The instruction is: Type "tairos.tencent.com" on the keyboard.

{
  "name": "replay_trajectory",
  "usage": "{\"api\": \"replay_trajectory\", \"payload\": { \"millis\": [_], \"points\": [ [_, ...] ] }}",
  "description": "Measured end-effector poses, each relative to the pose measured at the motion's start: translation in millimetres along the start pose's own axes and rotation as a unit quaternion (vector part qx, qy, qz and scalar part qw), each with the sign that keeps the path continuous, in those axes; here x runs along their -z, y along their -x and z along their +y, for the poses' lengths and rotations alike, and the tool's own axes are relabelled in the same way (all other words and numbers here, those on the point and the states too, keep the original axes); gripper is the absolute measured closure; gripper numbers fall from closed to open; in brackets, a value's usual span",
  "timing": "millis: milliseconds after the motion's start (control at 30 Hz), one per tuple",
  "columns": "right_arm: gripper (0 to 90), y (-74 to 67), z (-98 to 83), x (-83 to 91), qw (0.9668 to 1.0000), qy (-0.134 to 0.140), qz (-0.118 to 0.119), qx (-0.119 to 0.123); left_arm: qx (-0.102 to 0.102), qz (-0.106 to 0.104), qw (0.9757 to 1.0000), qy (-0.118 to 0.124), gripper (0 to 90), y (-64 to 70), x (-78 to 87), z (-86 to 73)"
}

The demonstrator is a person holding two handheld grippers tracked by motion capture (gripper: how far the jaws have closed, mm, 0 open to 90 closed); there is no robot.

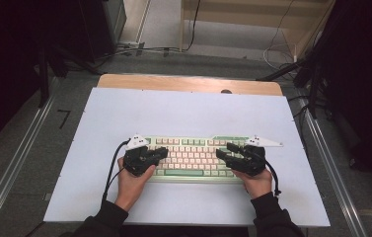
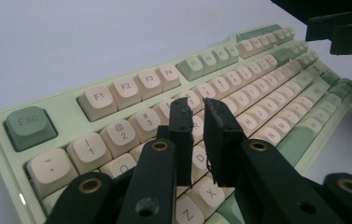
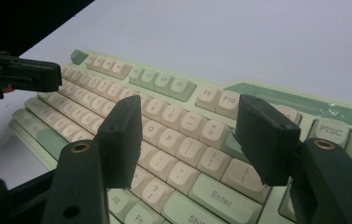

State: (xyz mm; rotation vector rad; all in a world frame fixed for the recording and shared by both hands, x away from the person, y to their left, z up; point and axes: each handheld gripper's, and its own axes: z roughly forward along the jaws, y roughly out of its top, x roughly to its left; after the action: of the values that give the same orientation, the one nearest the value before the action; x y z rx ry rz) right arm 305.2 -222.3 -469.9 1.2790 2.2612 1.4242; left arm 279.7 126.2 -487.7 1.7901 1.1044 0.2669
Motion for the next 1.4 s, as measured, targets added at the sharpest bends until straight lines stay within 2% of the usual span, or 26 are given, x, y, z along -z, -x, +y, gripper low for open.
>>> {"api": "replay_trajectory", "payload": {
  "millis": [67,133,200,433,800,1400],
  "points": [
    [39.5,0.7,-1.0,2.0,1.0000,0.000,-0.003,-0.001,0.000,0.002,1.0000,-0.003,86.9,-0.2,-1.0,1.2],
    [39.6,1.4,-2.1,3.8,1.0000,0.002,-0.006,-0.002,-0.009,0.008,0.9999,-0.002,90.0,-0.3,-1.6,2.6],
    [39.5,1.9,-3.1,5.6,1.0000,0.002,-0.008,-0.005,-0.017,0.015,0.9997,0.000,90.0,-0.3,-2.7,3.7],
    [39.5,3.2,-5.8,10.4,0.9998,0.004,-0.015,-0.009,-0.018,0.022,0.9993,-0.023,90.0,-1.0,-11.4,3.5],
    [39.6,4.0,-7.3,12.4,0.9998,0.003,-0.018,-0.010,-0.020,0.025,0.9988,-0.037,90.0,-1.8,-17.8,3.4],
    [39.5,4.4,-7.9,13.2,0.9998,0.004,-0.017,-0.012,-0.021,0.025,0.9987,-0.040,90.0,-1.4,-19.1,3.6]
  ]
}}
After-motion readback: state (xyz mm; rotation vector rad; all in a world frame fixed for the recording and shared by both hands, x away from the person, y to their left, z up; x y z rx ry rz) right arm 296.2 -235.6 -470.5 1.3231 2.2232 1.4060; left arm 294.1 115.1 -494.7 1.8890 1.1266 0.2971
